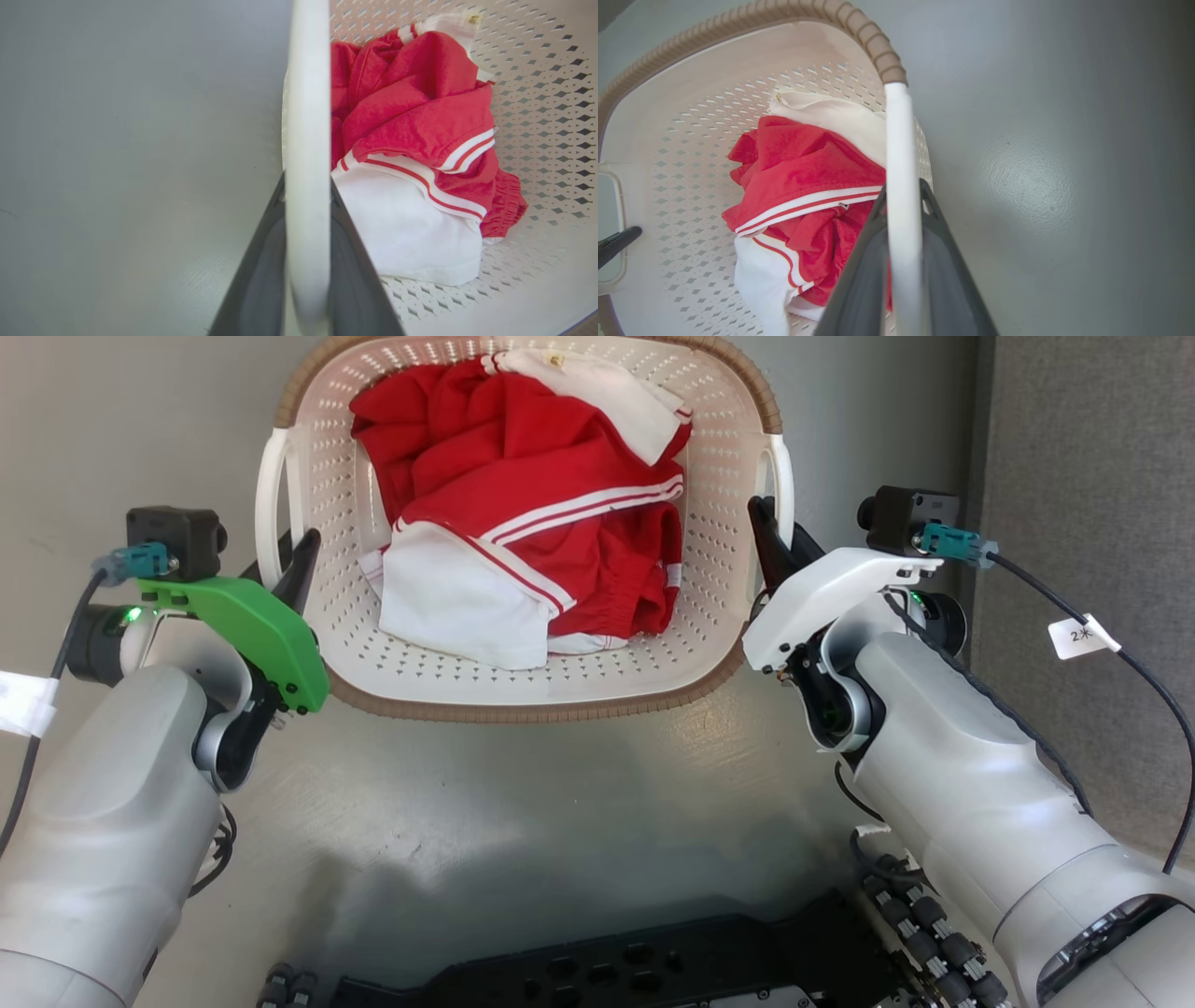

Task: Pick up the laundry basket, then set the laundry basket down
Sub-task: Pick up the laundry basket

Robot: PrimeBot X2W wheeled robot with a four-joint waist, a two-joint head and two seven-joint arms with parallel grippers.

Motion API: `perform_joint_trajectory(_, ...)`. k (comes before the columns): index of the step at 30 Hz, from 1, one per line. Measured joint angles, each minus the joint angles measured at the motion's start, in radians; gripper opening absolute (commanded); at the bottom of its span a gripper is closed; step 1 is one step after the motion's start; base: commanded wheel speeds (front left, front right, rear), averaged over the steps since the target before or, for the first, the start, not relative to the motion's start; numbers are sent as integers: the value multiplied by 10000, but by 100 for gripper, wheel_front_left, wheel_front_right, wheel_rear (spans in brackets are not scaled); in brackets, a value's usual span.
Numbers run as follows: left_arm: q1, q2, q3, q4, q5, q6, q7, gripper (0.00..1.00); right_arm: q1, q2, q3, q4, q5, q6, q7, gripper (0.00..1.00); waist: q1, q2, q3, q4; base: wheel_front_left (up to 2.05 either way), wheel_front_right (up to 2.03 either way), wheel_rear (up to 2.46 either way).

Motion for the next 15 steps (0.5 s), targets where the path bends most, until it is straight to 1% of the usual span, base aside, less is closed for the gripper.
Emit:
perform_joint_trajectory(8, -11, 54, -523, 205, -324, 0, -144, 0, -63, 8, 290, 230, 153, 12, 0, 0, 0, 0, -374, -22, 0, 0, 0)
perform_joint_trajectory(15, -7, 4, -888, 560, -652, 0, -157, 0, -63, 46, 407, 466, 276, 232, 2, 0, 0, 0, -932, -43, 0, 0, 0)
